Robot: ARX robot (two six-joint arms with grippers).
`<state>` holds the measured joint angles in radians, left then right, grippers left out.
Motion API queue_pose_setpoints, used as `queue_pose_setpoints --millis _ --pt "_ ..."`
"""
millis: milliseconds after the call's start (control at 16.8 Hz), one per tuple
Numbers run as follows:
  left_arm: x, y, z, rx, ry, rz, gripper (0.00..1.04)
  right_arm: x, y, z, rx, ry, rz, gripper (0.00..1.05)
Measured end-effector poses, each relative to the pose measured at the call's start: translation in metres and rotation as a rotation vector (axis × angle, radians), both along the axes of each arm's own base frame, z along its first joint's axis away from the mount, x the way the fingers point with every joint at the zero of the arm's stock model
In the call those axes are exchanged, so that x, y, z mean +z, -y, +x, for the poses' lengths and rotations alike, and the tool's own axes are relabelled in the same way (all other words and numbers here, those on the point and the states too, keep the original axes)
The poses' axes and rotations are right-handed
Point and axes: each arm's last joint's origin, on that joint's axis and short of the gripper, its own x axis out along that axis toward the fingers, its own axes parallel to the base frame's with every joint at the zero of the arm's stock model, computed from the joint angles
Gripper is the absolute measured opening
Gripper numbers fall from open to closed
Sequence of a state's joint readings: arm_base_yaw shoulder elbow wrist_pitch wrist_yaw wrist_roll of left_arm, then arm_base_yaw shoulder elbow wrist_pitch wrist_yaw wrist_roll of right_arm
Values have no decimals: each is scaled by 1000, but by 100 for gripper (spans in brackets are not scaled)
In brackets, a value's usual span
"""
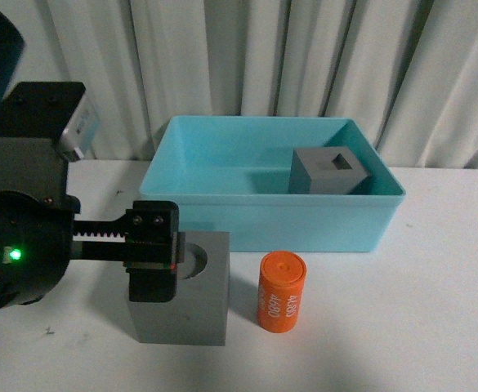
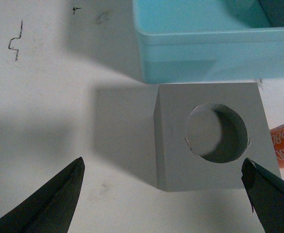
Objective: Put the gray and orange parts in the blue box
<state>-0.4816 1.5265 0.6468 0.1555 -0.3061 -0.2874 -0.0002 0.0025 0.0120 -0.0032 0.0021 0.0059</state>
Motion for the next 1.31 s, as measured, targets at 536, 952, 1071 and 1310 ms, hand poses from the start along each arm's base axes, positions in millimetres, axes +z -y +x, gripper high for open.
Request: queue_pose_setpoints --millis 536,952,1071,1310 --pt "-31 11 34 -17 -57 38 98 0 0 0 0 0 0 98" --pt "-40 15 47 -45 -68 49 98 0 0 0 0 0 0 98" --pt "-43 16 51 -56 -70 59 98 0 0 0 0 0 0 98" --pt "-46 21 58 -72 -76 65 90 0 0 0 0 0 0 98"
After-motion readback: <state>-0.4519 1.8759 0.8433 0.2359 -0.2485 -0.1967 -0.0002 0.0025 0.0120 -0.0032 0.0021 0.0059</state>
